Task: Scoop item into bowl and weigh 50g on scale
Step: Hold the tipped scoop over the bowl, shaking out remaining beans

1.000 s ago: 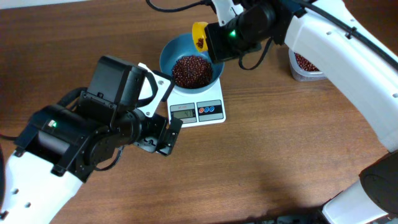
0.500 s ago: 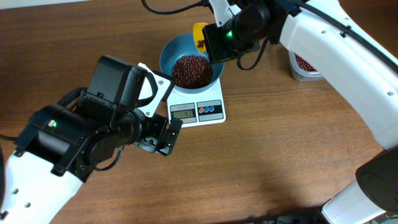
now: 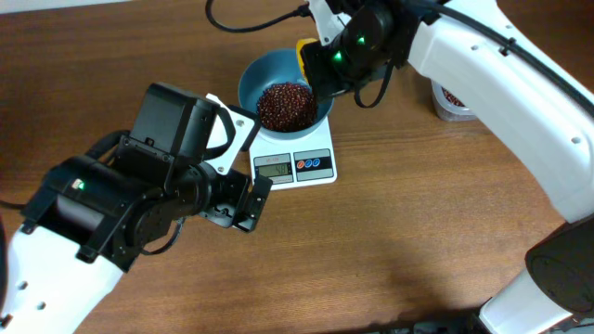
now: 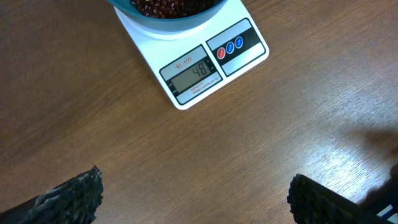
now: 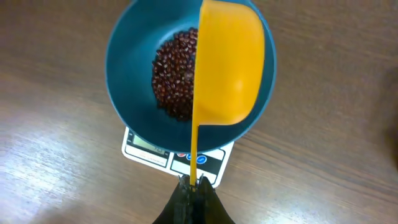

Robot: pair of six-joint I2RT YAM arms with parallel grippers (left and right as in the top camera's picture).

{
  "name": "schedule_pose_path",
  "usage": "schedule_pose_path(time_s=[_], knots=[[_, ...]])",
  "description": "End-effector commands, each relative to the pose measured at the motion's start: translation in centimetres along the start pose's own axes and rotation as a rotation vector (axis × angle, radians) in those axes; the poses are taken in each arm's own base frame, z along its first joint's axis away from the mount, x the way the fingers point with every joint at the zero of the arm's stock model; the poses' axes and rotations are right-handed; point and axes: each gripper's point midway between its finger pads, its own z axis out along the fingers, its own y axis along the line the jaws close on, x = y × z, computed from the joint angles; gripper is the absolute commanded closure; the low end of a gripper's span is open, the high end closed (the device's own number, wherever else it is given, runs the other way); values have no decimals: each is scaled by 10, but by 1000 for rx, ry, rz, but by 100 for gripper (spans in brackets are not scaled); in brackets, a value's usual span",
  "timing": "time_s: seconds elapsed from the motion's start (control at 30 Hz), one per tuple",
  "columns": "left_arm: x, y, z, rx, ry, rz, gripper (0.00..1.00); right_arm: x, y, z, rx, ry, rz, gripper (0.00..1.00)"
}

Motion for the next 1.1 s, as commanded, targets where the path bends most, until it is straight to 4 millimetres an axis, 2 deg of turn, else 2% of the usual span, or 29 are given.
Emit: schedule_pose_path(time_s=[0.0,0.23,0.33,0.47,0.6,0.7,0.77,0.8,0.87,0.93,1.07], knots=[[-5,-2,-4,14,-16,22,1,-7,7,-5,-18,-21,-7,96],[-5,-2,-4,14,-16,22,1,-8,4,-4,-2,-25,-6,96],[-5,-2,-4,14,-16,22,1,-9,-3,-5,40,-33,-83,96],[-5,-2,-4,14,-16,22,1,-14,9,-8,16,-54,-109,96],[-5,-2,-4,14,-16,22,1,-13,11,-8,11,-51,-160,96],[-5,-2,-4,14,-16,22,1,-5,3,-1,59,-18,-162,96],[-5,-2,-4,14,-16,22,1,-9,19,-5,0,-38,-175,96],[-5,-2,-4,14,-16,22,1,-10,20,-6,12,-46,-184,96],[-5,-2,-4,14,-16,22,1,-9,8,-3,88,-40,-186,96],[-5,-2,-4,14,-16,22,1,-11,16,-5,72,-54,-198,96],[-5,-2,-4,14,-16,22,1,-12,15,-5,104,-57,-238,96]])
